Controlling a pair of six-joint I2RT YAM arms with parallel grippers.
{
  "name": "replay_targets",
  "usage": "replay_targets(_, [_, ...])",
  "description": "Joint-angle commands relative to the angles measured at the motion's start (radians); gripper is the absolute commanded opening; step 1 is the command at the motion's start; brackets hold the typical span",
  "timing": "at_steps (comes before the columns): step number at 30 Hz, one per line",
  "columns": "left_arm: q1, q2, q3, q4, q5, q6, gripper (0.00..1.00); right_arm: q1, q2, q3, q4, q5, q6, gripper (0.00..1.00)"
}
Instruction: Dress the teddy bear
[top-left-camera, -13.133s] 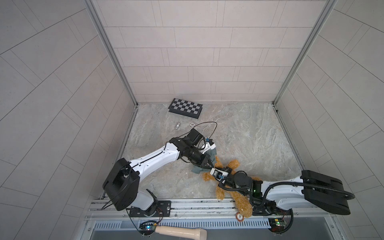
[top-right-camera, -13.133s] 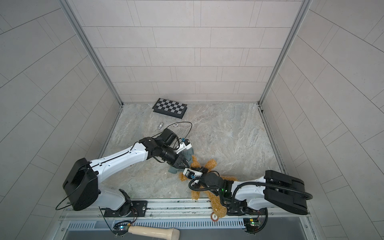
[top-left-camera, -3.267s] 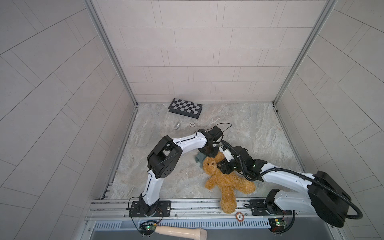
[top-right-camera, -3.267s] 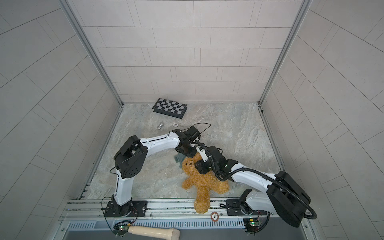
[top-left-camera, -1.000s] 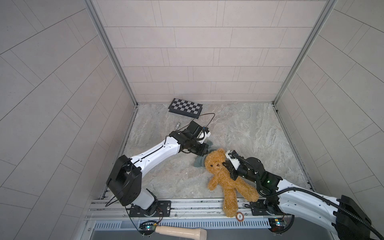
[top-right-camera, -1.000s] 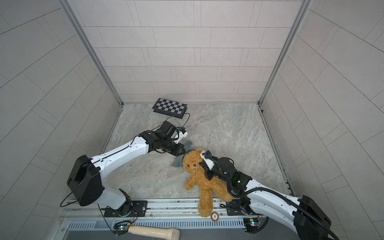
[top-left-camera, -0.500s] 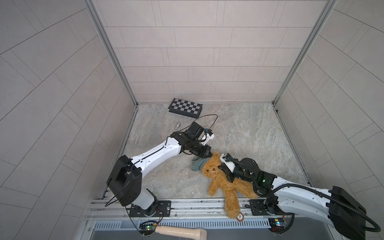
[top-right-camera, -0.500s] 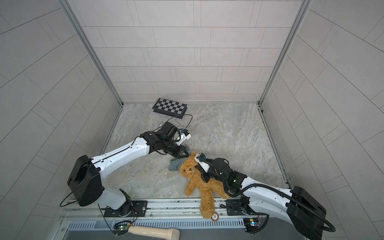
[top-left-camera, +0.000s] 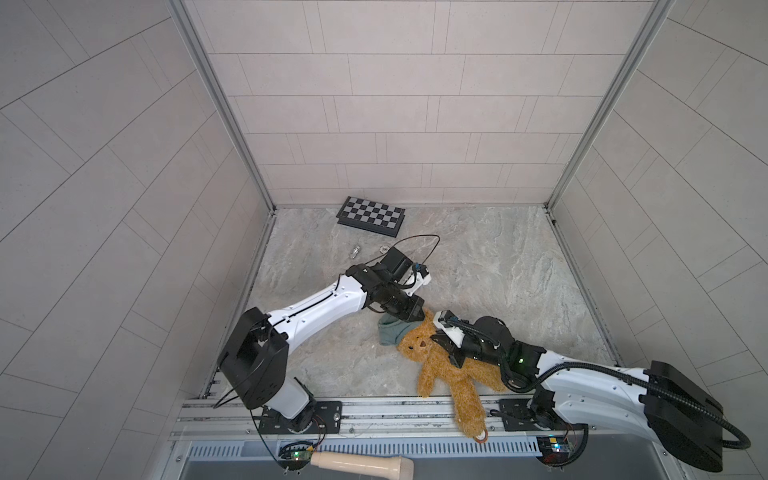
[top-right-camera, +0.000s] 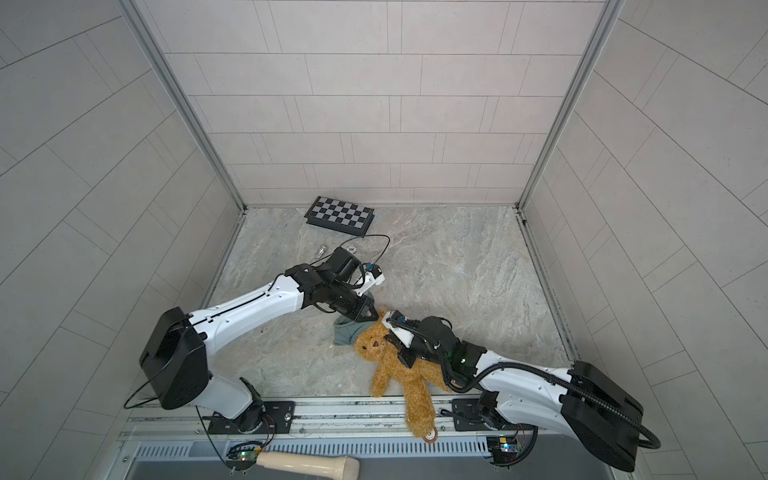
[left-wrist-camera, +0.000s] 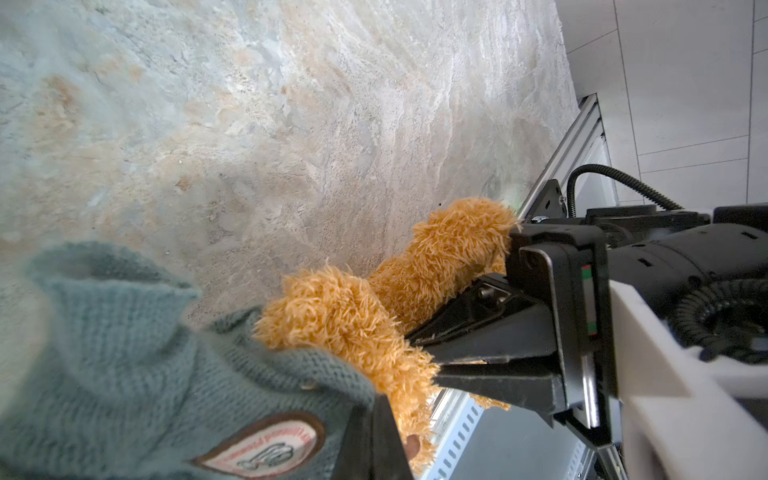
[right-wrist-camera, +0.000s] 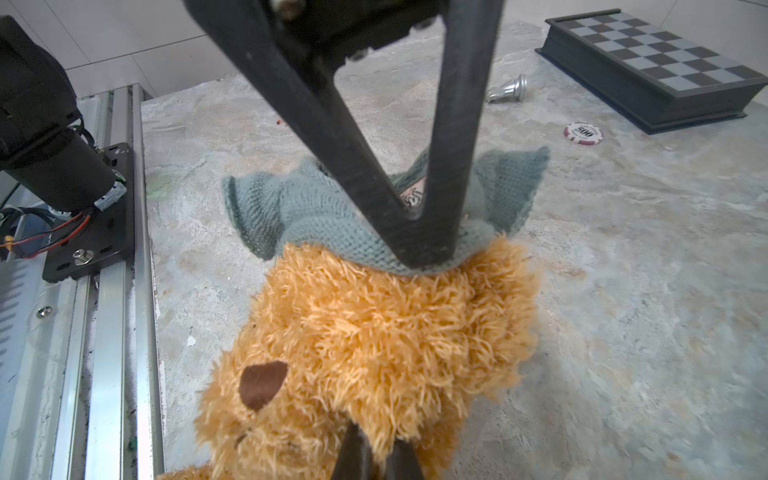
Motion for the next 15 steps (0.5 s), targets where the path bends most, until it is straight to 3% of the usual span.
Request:
replay_targets(1, [0.018, -0.028, 0.004, -0.032, -0.015, 0.012, 0.00, 0.018, 0.028, 0.011, 0.011, -0.072, -0.036, 0.00])
replay_targets(8, [0.033, 0.004, 0.058, -0.083, -0.059, 0.038, 0.00, 0.043, -0.014, 0.002, -0.022, -0.076, -0.046, 0.00])
replay_targets(15, [0.028, -0.015, 0.056, -0.091, -0.022, 0.063, 0.00, 0.045, 0.008, 0.004, -0.022, -0.077, -0.058, 0.00])
